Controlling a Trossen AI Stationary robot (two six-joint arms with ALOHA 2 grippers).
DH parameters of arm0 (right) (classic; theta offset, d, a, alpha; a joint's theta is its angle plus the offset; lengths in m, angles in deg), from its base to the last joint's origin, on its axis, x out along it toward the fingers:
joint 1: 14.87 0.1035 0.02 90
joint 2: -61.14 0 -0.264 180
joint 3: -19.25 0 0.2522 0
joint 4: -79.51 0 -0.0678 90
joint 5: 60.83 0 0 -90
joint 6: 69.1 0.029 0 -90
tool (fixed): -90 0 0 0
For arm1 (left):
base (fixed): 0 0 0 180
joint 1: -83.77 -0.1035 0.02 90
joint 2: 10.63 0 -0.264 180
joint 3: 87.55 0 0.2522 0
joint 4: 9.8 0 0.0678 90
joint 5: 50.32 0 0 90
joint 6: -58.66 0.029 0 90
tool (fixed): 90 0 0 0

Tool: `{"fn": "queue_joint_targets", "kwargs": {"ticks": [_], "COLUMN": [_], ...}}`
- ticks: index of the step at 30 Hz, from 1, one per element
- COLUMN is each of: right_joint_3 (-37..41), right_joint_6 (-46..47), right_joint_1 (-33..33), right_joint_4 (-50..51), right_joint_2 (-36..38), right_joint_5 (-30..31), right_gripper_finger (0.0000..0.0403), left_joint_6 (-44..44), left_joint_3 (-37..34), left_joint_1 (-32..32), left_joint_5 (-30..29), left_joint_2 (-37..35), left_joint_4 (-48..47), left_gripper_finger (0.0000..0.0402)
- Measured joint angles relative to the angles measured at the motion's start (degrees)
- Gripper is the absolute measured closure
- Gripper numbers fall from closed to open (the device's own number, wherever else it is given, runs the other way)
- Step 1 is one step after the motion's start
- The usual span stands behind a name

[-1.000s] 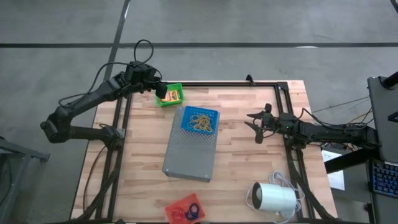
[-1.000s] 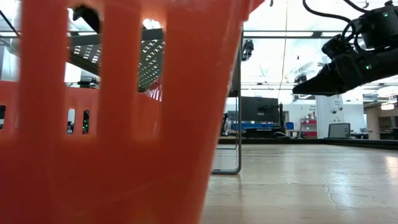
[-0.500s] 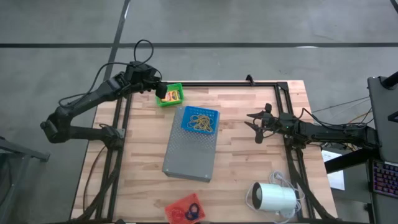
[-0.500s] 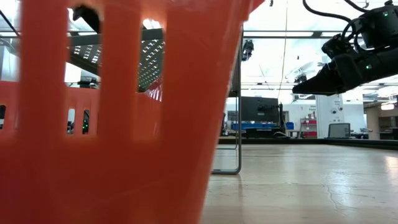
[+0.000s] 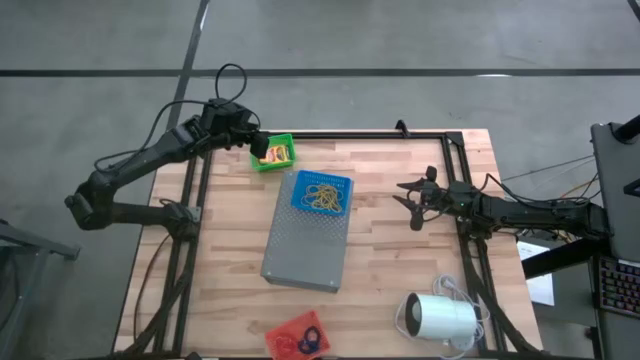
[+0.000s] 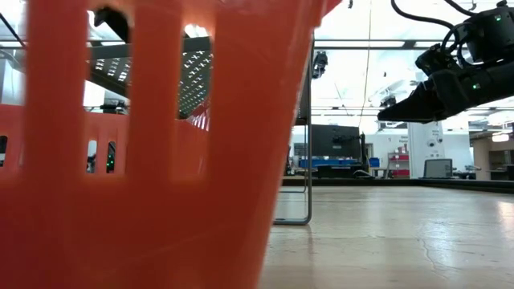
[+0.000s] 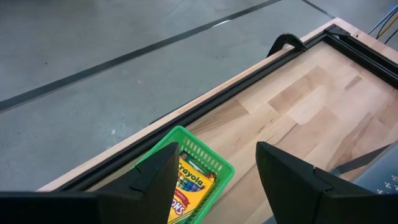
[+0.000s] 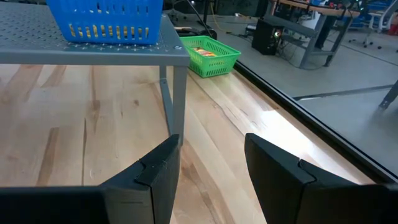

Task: Pick & Place Office Desk Supplies
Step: Put the green basket on the shelf

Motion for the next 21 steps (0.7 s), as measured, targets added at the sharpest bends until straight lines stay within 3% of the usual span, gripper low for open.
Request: {"fn": "queue_joint_targets", "kwargs": {"ticks": [6, 10, 21], "right_joint_3": [0.0, 0.0, 0.0], "right_joint_6": [0.0, -0.1, -0.1], "right_joint_1": [0.0, 0.0, 0.0], "right_joint_4": [0.0, 0.0, 0.0], "right_joint_2": [0.0, 0.0, 0.0], "right_joint_5": [-0.1, -0.1, 0.0], "right_gripper_finger": [0.0225, 0.0225, 0.0225], "left_joint_6": [-4.1, -0.4, -15.5], "left_joint_3": [0.0, 0.2, 0.2], "left_joint_1": [0.0, 0.0, 0.0], "left_joint_5": [0.9, 1.6, 2.6], "left_joint_2": [0.0, 0.0, 0.5], "left_joint_4": [-2.2, -9.7, -18.6], "left_gripper_finger": [0.0181, 0.0181, 0.0181]}}
